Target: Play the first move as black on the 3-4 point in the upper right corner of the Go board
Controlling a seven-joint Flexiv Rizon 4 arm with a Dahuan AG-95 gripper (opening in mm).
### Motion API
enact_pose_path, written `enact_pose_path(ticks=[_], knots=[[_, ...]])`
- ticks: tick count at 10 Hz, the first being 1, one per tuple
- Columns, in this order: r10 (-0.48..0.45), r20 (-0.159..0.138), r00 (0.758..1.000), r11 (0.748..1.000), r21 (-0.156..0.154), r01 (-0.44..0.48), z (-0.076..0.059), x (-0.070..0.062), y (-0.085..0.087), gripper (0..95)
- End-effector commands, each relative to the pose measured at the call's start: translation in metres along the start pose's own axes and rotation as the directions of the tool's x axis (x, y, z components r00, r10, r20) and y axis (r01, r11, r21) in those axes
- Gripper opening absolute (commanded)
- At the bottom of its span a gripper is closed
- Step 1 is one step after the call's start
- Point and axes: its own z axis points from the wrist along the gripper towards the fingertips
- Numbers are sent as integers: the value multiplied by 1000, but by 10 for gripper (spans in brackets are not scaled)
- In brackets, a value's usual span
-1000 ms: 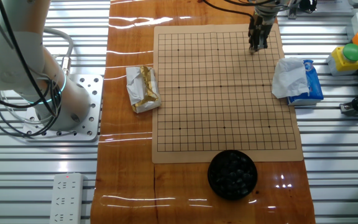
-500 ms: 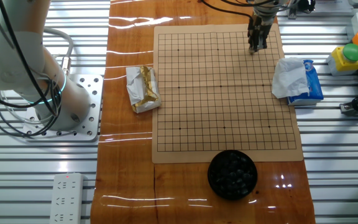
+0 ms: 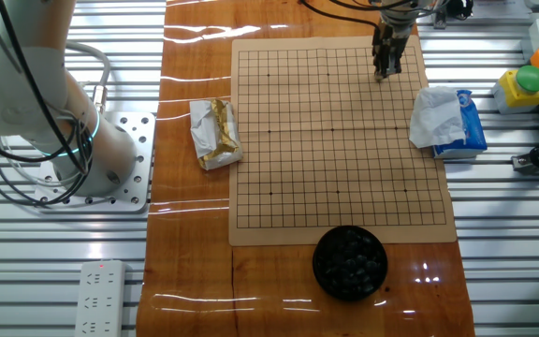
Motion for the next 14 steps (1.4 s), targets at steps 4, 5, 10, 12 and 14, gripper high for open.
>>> enact_pose_path(ticks=[4, 5, 10, 12, 14], knots=[[-4, 4, 1000, 1000, 2, 4, 0, 0, 0, 0], [-5, 6, 1000, 1000, 1, 5, 0, 0, 0, 0], [-13, 8, 1000, 1000, -2, 13, 0, 0, 0, 0], [-18, 8, 1000, 1000, -3, 18, 0, 0, 0, 190], [-18, 9, 1000, 1000, -4, 18, 1, 0, 0, 190]])
